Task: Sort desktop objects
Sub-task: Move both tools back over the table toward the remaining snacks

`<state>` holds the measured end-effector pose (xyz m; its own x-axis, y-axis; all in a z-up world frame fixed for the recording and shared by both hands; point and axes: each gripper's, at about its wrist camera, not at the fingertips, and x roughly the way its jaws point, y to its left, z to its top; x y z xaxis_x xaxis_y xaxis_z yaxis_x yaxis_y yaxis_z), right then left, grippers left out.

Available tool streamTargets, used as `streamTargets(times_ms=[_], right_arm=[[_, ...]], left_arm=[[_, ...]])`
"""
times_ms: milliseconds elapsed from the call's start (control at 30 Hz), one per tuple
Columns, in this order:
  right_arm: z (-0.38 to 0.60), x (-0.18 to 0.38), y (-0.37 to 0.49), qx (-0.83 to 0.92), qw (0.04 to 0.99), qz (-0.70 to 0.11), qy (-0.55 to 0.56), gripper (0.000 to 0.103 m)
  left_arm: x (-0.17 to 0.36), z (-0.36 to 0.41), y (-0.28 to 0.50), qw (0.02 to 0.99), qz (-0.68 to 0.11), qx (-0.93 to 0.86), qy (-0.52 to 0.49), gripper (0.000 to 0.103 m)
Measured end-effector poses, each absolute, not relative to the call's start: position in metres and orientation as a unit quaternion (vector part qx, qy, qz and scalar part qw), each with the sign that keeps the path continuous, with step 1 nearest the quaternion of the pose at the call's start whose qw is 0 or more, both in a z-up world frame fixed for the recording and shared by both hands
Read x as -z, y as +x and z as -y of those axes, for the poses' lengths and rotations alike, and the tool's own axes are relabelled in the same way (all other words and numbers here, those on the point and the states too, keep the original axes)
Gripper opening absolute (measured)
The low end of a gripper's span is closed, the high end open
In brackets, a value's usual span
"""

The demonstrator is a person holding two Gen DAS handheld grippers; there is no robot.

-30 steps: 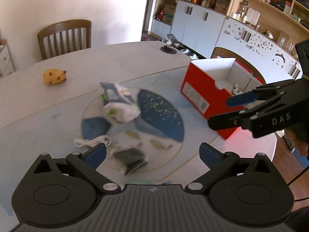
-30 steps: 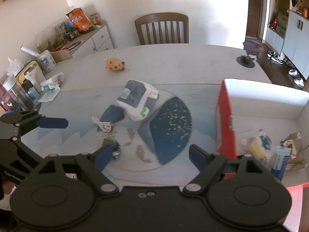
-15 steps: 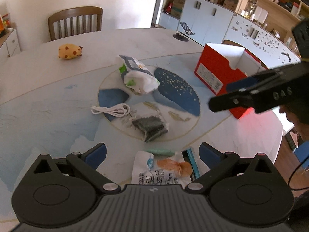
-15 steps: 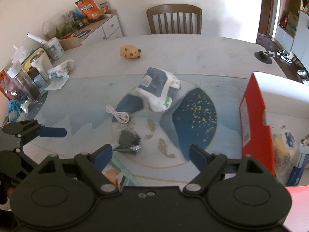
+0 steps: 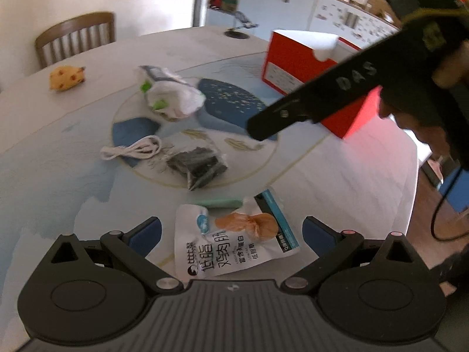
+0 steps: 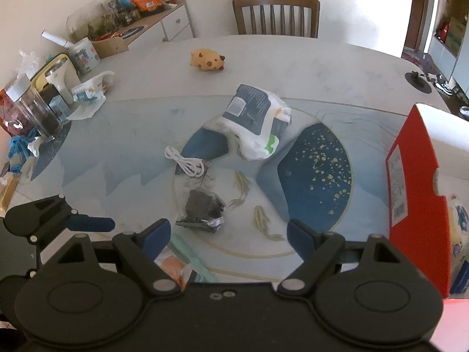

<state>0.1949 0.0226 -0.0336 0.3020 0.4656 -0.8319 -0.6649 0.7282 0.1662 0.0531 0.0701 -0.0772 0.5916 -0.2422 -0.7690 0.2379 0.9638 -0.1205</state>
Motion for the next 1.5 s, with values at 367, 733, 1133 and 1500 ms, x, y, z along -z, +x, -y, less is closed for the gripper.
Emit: streamTargets(times_ms=[367,733,1133,1500], right_arm=[[-0.036,0.043,0.198,-0.354,0.792,-0.484,-0.115,0.086],[-0.077,0.072,0.209,-0.354,0.785,-0.495,-0.118,0.086],[-0.097,0.09,0.215,-0.352,0.774,-0.51,-0.127,0.085],[-0.1,0.102,0.215,-0.353,0.766,-0.52,-0.134,0.078]], left_arm=[[0.091,-0.06,0.057,0.879,-0.412,0.221,0.098,0.103],[0.101,-0.059,0.062,0.875,-0.412,0.231,0.103,0.103],[0.112,-0.064,0.077,0.879,-0.415,0.219,0.086,0.103],[0.123,-0.077,0.091,0.871,-0.448,0.197,0.045,0.103]])
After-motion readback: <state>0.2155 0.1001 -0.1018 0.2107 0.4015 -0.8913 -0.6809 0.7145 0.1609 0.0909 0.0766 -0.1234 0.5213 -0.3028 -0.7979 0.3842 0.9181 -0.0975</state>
